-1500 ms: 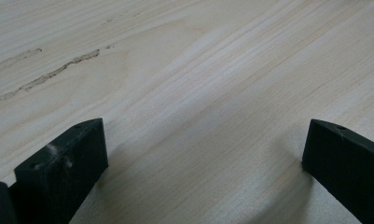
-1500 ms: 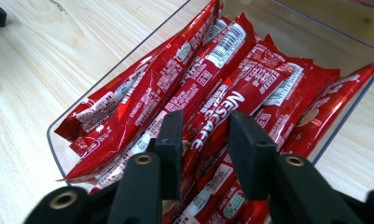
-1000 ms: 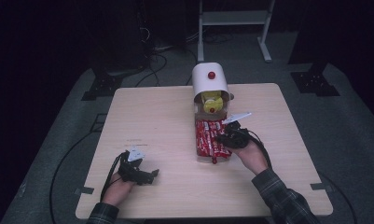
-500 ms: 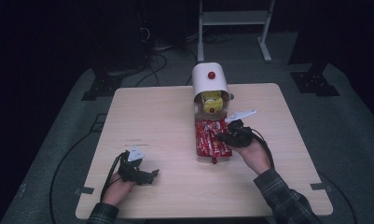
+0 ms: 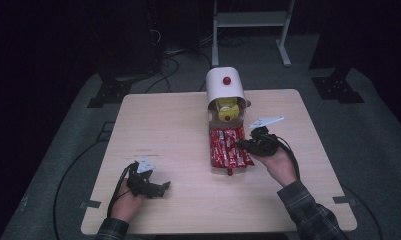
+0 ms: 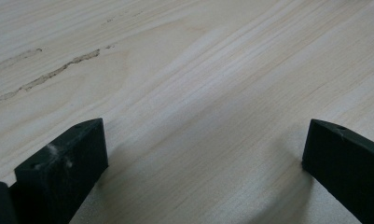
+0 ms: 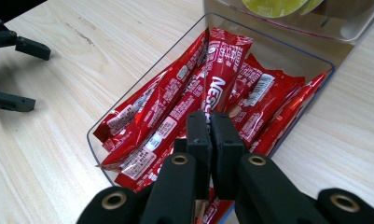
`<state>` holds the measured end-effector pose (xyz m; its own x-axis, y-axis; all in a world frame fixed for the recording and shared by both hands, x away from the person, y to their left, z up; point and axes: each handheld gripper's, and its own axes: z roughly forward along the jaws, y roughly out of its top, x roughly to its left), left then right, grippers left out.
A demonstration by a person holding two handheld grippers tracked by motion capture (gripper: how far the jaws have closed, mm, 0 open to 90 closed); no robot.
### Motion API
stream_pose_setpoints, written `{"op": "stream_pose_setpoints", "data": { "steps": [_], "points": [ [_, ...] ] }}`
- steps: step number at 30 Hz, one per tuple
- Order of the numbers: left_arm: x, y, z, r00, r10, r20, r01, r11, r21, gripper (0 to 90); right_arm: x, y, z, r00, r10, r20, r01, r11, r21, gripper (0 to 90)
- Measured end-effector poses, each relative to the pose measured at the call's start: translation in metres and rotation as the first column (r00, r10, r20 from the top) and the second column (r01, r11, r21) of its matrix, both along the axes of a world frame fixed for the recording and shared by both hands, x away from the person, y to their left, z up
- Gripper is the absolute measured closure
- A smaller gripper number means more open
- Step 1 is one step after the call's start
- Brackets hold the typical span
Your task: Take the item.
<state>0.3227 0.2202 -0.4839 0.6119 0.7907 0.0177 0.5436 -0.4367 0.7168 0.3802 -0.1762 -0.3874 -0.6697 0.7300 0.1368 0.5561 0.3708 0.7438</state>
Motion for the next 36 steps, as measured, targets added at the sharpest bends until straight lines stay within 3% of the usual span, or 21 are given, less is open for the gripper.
{"op": "stream_pose_setpoints", "data": {
  "steps": [19, 36],
  "points": [
    [0.000, 0.000, 0.000, 1.0000, -0.001, 0.000, 0.001, 1.0000, 0.001, 0.0, -0.003, -0.024, 0.009, 0.9991, -0.033, 0.027, 0.033, 0.999, 0.004, 86.6],
    [0.000, 0.000, 0.000, 1.0000, 0.000, -0.001, 0.000, 1.0000, -0.001, 0.0, -0.006, -0.048, 0.009, 0.9968, -0.071, 0.037, 0.071, 0.997, 0.002, 86.6]
  ]
}}
